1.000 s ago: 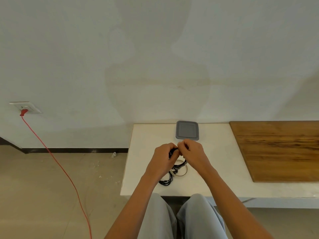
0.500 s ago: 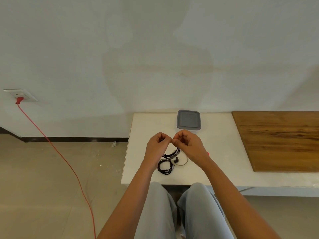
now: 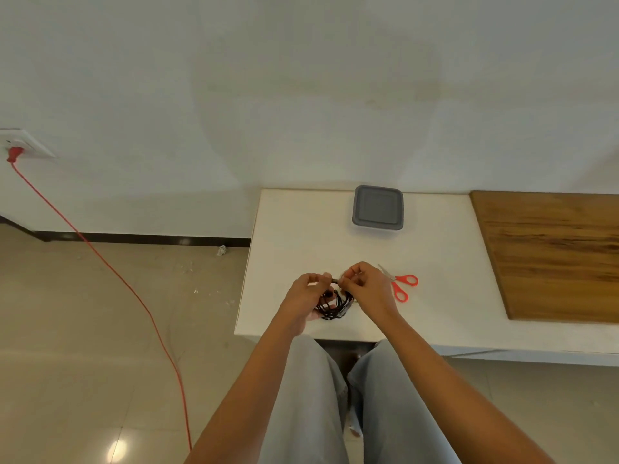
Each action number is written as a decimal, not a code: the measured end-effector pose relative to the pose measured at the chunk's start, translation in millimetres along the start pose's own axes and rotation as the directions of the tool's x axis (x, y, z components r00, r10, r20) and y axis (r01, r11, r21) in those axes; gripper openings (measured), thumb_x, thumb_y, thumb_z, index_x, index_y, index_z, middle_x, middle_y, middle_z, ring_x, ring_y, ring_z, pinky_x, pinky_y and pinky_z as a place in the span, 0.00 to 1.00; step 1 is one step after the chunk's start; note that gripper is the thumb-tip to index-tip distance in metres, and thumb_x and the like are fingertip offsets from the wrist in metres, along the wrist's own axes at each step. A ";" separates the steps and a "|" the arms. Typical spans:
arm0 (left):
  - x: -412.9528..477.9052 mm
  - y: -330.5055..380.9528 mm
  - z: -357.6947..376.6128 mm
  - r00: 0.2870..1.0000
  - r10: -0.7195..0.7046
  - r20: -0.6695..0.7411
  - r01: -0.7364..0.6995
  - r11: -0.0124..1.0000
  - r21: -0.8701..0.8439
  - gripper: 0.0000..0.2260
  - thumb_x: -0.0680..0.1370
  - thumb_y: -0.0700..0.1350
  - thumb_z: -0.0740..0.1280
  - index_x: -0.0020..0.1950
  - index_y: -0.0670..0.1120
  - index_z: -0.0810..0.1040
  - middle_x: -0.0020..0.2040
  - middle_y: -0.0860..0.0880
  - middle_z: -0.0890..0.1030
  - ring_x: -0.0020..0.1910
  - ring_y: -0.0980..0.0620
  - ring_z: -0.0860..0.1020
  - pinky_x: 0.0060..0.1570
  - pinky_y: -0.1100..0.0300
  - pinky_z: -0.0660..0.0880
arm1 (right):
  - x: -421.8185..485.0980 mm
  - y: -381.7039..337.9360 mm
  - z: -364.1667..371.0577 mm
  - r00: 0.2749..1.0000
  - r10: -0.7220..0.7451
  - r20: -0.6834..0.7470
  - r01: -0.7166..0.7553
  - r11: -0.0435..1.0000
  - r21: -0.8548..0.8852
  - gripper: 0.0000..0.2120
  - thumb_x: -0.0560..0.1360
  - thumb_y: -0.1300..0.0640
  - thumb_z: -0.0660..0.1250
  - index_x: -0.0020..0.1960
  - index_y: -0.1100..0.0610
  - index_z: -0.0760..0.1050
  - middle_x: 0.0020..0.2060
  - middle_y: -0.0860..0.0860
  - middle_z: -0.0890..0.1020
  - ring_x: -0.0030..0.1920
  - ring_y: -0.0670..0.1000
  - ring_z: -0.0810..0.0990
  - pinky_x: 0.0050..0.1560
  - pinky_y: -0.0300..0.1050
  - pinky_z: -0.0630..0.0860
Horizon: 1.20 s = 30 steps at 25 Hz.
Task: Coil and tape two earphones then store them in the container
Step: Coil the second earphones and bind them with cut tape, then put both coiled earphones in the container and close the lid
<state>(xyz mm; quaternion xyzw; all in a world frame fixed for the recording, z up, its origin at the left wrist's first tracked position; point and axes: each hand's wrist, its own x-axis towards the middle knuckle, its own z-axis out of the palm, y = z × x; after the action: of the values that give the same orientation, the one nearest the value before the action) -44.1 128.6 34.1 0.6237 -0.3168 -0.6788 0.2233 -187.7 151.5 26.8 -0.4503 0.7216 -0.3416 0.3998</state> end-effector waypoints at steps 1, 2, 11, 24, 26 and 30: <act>7.4 -10.9 -5.8 1.000 0.004 -0.011 -0.004 0.999 -0.037 0.10 0.77 0.45 0.69 0.55 0.42 0.76 0.47 0.43 0.83 0.43 0.49 0.81 0.46 0.54 0.80 | 4.0 10.2 5.6 0.998 0.058 -0.005 -0.058 0.998 0.034 0.06 0.70 0.59 0.73 0.43 0.59 0.77 0.38 0.53 0.84 0.40 0.52 0.84 0.44 0.48 0.82; 15.1 -20.9 -10.4 0.999 0.026 -0.045 -0.026 1.000 -0.014 0.11 0.75 0.41 0.71 0.56 0.41 0.76 0.47 0.41 0.83 0.41 0.49 0.81 0.46 0.54 0.81 | 8.2 20.1 11.7 0.995 0.103 0.000 -0.103 0.993 0.061 0.05 0.70 0.60 0.73 0.41 0.59 0.77 0.38 0.54 0.84 0.40 0.54 0.84 0.44 0.52 0.82; 60.0 -47.6 -8.1 0.937 0.302 -0.174 -0.228 0.909 0.350 0.10 0.73 0.42 0.72 0.53 0.43 0.80 0.46 0.50 0.81 0.45 0.55 0.79 0.44 0.70 0.74 | 33.6 51.9 40.5 0.991 0.101 0.087 -0.092 0.990 -0.102 0.06 0.75 0.67 0.65 0.48 0.58 0.77 0.43 0.53 0.82 0.44 0.50 0.81 0.43 0.35 0.77; 69.7 -26.6 -33.5 0.786 0.340 -0.516 -0.213 0.933 0.290 0.07 0.77 0.41 0.67 0.53 0.40 0.78 0.48 0.45 0.82 0.44 0.54 0.76 0.35 0.75 0.69 | 32.7 86.7 10.2 0.989 0.040 0.142 0.049 0.816 -0.576 0.17 0.71 0.56 0.70 0.58 0.57 0.73 0.57 0.53 0.73 0.48 0.53 0.77 0.42 0.45 0.75; 77.0 -23.9 -30.4 0.795 0.351 -0.495 -0.208 0.924 0.321 0.08 0.77 0.42 0.68 0.54 0.38 0.78 0.48 0.43 0.82 0.44 0.52 0.77 0.35 0.74 0.69 | 29.9 92.6 9.1 0.986 0.043 0.163 0.056 0.826 -0.560 0.18 0.71 0.56 0.70 0.59 0.56 0.72 0.59 0.53 0.71 0.43 0.54 0.78 0.41 0.47 0.77; 84.7 -31.2 -22.0 0.828 0.392 -0.400 -0.190 0.868 0.458 0.14 0.79 0.44 0.66 0.61 0.37 0.75 0.55 0.41 0.80 0.54 0.44 0.78 0.50 0.62 0.70 | 24.4 95.2 6.1 0.995 -0.021 0.100 0.059 0.915 -0.400 0.16 0.71 0.61 0.69 0.58 0.59 0.77 0.59 0.53 0.72 0.41 0.51 0.79 0.47 0.41 0.76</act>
<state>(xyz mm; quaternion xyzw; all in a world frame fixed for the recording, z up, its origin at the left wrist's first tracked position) -29.9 88.0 -48.2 0.7473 -0.4761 -0.3797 0.2659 -224.8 162.5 -63.7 -0.5529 0.7476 -0.1726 0.3249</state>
